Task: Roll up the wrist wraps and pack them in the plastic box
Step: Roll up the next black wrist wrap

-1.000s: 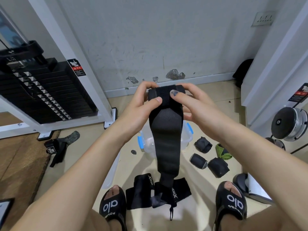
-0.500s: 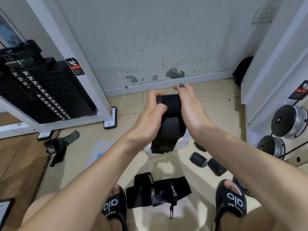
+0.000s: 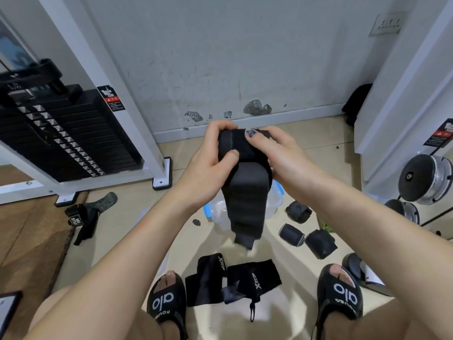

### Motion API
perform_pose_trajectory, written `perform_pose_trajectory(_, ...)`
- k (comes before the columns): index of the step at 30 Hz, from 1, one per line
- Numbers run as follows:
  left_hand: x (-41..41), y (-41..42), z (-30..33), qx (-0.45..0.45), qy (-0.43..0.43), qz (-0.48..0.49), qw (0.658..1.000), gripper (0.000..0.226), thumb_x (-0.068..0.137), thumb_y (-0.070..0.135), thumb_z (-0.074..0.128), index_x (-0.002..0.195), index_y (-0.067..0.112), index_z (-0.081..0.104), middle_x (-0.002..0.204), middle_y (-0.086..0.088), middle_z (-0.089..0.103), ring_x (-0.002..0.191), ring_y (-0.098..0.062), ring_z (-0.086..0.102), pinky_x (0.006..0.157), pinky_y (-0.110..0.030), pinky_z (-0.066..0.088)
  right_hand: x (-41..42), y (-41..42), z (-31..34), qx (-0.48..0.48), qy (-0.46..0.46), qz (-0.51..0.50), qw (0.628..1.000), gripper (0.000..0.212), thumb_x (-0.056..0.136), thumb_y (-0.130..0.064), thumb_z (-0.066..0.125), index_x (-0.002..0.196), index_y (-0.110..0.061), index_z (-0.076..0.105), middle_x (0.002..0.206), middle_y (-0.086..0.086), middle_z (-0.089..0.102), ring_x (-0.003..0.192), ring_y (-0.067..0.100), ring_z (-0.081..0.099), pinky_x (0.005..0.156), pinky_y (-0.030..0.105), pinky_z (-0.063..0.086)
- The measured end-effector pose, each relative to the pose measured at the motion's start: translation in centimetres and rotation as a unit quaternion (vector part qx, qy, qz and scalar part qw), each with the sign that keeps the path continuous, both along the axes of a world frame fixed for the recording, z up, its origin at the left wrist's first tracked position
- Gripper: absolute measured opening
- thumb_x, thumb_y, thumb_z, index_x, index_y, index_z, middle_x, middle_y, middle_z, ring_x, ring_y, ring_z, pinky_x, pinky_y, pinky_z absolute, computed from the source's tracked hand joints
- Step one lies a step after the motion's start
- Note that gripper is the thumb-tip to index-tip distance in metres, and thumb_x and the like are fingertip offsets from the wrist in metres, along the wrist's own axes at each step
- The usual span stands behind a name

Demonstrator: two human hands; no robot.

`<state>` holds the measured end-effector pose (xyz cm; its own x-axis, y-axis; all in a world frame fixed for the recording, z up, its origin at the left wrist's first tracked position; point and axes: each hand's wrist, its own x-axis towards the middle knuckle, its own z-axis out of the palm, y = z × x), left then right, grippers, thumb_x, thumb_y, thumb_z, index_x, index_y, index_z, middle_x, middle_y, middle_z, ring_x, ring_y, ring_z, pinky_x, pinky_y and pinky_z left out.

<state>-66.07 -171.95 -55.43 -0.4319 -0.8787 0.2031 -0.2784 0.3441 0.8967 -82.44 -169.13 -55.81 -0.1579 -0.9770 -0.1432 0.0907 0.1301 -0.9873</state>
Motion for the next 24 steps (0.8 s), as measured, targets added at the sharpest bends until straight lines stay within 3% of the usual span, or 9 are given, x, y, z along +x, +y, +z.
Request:
perform_pose_trajectory(2, 0.0, -0.1, 0.0, 0.028, 0.015, 0.001, 0.999, 0.038, 0.099, 0.010, 0.053, 0.130, 0.029, 0.042, 0.107, 0.010, 0.056, 0.086, -0.007, 0.056, 0.081, -0.026, 0.049, -0.1, 0.1, 0.2, -0.020, -0.054, 0.006, 0.998, 0.036, 0.097, -0.027, 0.069, 0.121, -0.003, 0.060, 0.100, 0.010, 0.071, 0.092, 0.023, 0.070, 0.083, 0.042, 0.053)
perform_pose_trajectory(4, 0.0, -0.3, -0.2, 0.104, 0.043, -0.001, 0.994, 0.038, 0.092, 0.027, 0.057, 0.128, 0.033, 0.043, 0.114, 0.010, 0.061, 0.098, -0.002, 0.062, 0.094, -0.027, 0.050, -0.1, 0.2, 0.4, -0.030, -0.083, 0.017, 0.996, 0.034, 0.098, -0.020, 0.069, 0.125, -0.003, 0.057, 0.099, 0.012, 0.070, 0.090, 0.025, 0.068, 0.082, 0.043, 0.050)
perform_pose_trajectory(6, -0.3, -0.4, -0.5, 0.185, 0.078, -0.013, 0.980, 0.046, 0.088, 0.048, 0.059, 0.130, 0.033, 0.049, 0.127, 0.005, 0.068, 0.118, -0.010, 0.065, 0.109, -0.046, 0.049, -0.2, 0.3, 0.5, -0.035, -0.078, 0.020, 0.996, 0.032, 0.096, -0.017, 0.071, 0.125, -0.010, 0.059, 0.105, 0.022, 0.071, 0.090, 0.027, 0.069, 0.081, 0.044, 0.050)
perform_pose_trajectory(8, -0.5, -0.4, -0.4, 0.227, 0.121, -0.012, 0.966, 0.052, 0.092, 0.055, 0.058, 0.134, 0.026, 0.051, 0.132, 0.000, 0.069, 0.124, -0.018, 0.066, 0.110, -0.053, 0.048, -0.2, 0.4, 0.6, -0.041, -0.079, 0.021, 0.996, 0.032, 0.094, -0.014, 0.072, 0.124, -0.014, 0.062, 0.116, 0.029, 0.068, 0.092, 0.029, 0.070, 0.080, 0.045, 0.051)
perform_pose_trajectory(11, -0.8, -0.4, -0.1, 0.240, 0.152, 0.007, 0.959, 0.031, 0.105, 0.035, 0.053, 0.131, 0.017, 0.053, 0.129, -0.007, 0.071, 0.119, -0.020, 0.069, 0.107, -0.047, 0.052, -0.5, 0.5, 0.7, -0.042, -0.077, 0.031, 0.996, 0.030, 0.094, -0.008, 0.070, 0.122, -0.014, 0.063, 0.107, 0.022, 0.067, 0.087, 0.025, 0.069, 0.074, 0.038, 0.052)
perform_pose_trajectory(13, -0.8, -0.5, -0.2, 0.234, 0.150, -0.005, 0.960, 0.019, 0.107, 0.022, 0.050, 0.125, 0.019, 0.055, 0.116, -0.004, 0.072, 0.104, -0.016, 0.070, 0.091, -0.037, 0.056, -0.5, 0.6, 1.0, -0.027, -0.086, 0.033, 0.995, 0.031, 0.094, -0.008, 0.069, 0.122, -0.016, 0.063, 0.101, 0.010, 0.067, 0.079, 0.017, 0.068, 0.066, 0.029, 0.052)
perform_pose_trajectory(15, -0.6, -0.7, -0.3, 0.217, 0.142, -0.016, 0.966, 0.016, 0.106, 0.017, 0.052, 0.119, 0.024, 0.056, 0.103, 0.002, 0.069, 0.094, -0.014, 0.066, 0.080, -0.032, 0.052, -0.7, 0.6, 1.0, -0.001, -0.086, 0.029, 0.996, 0.029, 0.093, -0.019, 0.071, 0.121, -0.018, 0.063, 0.095, -0.001, 0.068, 0.082, 0.015, 0.067, 0.069, 0.029, 0.050)
perform_pose_trajectory(19, -0.5, -0.7, -0.4, 0.181, 0.138, -0.017, 0.974, 0.023, 0.089, 0.021, 0.058, 0.106, 0.037, 0.061, 0.097, 0.004, 0.064, 0.092, -0.018, 0.059, 0.082, -0.041, 0.046, -0.9, 0.6, 1.1, 0.050, -0.009, 0.053, 0.997, 0.038, 0.095, -0.046, 0.065, 0.121, -0.018, 0.066, 0.095, -0.005, 0.072, 0.088, 0.017, 0.070, 0.079, 0.035, 0.055)
perform_pose_trajectory(24, 0.1, -0.9, -0.1, 0.140, 0.124, -0.030, 0.982, 0.034, 0.085, 0.017, 0.056, 0.113, 0.034, 0.059, 0.108, -0.002, 0.062, 0.099, -0.019, 0.059, 0.087, -0.044, 0.049, -0.8, 0.7, 1.0, 0.004, -0.076, 0.040, 0.996, 0.019, 0.099, -0.024, 0.066, 0.113, -0.012, 0.063, 0.088, 0.001, 0.068, 0.078, 0.017, 0.066, 0.066, 0.028, 0.052)
